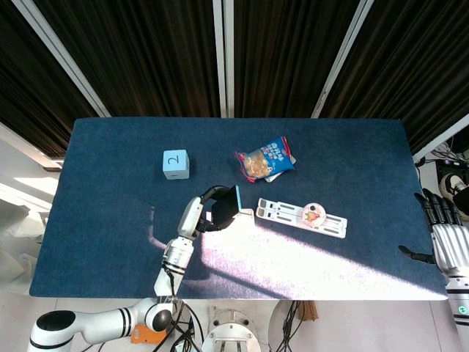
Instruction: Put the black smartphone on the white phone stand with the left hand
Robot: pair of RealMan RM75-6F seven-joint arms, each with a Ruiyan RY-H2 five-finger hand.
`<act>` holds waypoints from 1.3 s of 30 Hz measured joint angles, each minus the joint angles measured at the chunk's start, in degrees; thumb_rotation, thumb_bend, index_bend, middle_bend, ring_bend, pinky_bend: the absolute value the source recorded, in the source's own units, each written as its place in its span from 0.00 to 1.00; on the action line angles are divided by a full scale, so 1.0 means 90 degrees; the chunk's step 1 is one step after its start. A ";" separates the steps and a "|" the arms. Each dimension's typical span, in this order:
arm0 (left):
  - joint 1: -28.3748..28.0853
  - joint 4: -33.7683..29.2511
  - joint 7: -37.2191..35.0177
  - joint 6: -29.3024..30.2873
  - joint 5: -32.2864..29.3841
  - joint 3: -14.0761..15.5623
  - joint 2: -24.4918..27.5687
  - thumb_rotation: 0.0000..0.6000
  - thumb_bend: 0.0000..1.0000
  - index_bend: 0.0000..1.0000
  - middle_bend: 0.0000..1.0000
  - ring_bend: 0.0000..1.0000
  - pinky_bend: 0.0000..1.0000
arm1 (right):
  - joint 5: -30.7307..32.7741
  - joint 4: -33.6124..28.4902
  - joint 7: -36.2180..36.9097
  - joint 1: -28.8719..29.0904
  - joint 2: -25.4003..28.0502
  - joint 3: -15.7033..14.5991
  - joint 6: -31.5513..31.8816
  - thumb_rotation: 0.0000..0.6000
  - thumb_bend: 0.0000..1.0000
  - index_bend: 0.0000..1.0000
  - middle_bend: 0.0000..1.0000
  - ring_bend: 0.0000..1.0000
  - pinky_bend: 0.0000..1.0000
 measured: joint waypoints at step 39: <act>-0.0280 0.1666 -0.1025 0.0173 0.0407 0.0176 -0.0647 1.00 0.08 0.31 0.39 0.23 0.30 | 0.0104 -0.0016 0.0014 -0.0103 0.0016 0.0041 0.0011 1.00 0.11 0.00 0.00 0.00 0.03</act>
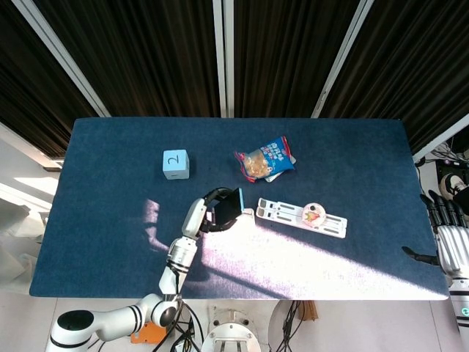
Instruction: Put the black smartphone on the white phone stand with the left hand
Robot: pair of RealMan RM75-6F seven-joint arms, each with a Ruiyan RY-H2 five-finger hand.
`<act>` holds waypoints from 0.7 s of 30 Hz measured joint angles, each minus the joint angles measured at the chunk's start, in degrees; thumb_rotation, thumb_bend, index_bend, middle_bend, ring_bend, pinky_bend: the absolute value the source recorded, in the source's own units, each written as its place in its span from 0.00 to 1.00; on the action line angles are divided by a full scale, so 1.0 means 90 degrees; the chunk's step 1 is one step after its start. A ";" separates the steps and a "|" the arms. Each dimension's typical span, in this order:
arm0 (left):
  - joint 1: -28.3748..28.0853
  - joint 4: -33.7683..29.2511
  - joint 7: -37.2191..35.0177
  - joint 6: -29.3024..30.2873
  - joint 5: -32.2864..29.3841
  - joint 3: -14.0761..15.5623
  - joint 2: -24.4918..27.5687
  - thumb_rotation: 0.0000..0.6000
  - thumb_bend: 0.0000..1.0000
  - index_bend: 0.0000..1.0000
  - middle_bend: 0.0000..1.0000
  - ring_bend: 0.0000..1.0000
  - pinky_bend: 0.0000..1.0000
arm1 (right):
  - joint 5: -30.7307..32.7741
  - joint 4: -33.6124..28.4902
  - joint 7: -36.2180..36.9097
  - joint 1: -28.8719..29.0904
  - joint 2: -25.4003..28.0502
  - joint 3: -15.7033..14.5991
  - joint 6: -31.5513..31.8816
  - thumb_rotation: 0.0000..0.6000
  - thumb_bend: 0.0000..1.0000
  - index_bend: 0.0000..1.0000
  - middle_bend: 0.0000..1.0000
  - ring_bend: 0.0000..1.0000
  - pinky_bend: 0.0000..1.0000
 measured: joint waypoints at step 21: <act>0.0003 -0.0860 0.0805 -0.0245 0.0137 0.0307 0.0658 1.00 0.03 0.00 0.00 0.00 0.00 | -0.0029 0.0066 0.0109 -0.0033 -0.0001 0.0013 0.0042 1.00 0.11 0.00 0.00 0.00 0.02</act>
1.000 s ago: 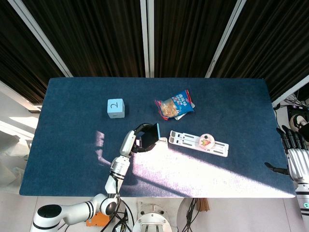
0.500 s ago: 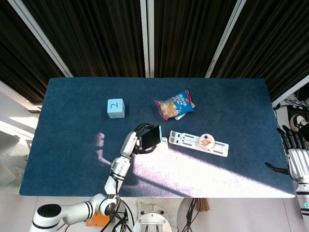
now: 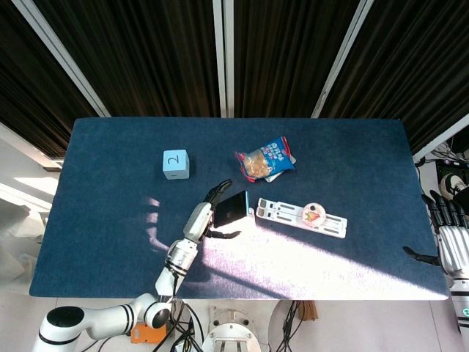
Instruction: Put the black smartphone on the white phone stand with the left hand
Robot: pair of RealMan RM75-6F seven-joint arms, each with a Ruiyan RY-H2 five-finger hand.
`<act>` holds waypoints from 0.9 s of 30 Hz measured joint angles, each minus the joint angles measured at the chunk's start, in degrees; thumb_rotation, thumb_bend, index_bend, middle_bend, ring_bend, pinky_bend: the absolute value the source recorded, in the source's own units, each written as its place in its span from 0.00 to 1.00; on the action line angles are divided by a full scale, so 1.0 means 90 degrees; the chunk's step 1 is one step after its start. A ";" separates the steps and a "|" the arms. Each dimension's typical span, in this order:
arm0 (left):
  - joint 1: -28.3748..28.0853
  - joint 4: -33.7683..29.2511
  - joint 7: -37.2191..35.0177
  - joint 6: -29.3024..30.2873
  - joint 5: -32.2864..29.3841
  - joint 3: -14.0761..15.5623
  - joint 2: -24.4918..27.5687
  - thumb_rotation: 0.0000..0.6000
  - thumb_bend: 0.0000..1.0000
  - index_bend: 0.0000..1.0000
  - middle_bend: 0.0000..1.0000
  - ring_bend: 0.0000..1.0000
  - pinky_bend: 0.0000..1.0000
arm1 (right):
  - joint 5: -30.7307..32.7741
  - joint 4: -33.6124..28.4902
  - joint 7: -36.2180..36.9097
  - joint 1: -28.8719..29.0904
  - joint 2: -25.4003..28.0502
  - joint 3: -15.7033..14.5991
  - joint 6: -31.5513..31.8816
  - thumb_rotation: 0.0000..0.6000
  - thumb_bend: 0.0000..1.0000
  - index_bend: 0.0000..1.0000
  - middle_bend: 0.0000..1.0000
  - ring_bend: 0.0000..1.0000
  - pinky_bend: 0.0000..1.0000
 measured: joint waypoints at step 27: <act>0.2841 -0.3068 0.3153 0.1766 -0.0549 0.1243 0.5179 1.00 0.03 0.10 0.10 0.00 0.00 | -0.0343 0.0163 0.0193 -0.0038 -0.0100 -0.0095 0.0170 1.00 0.11 0.00 0.00 0.00 0.02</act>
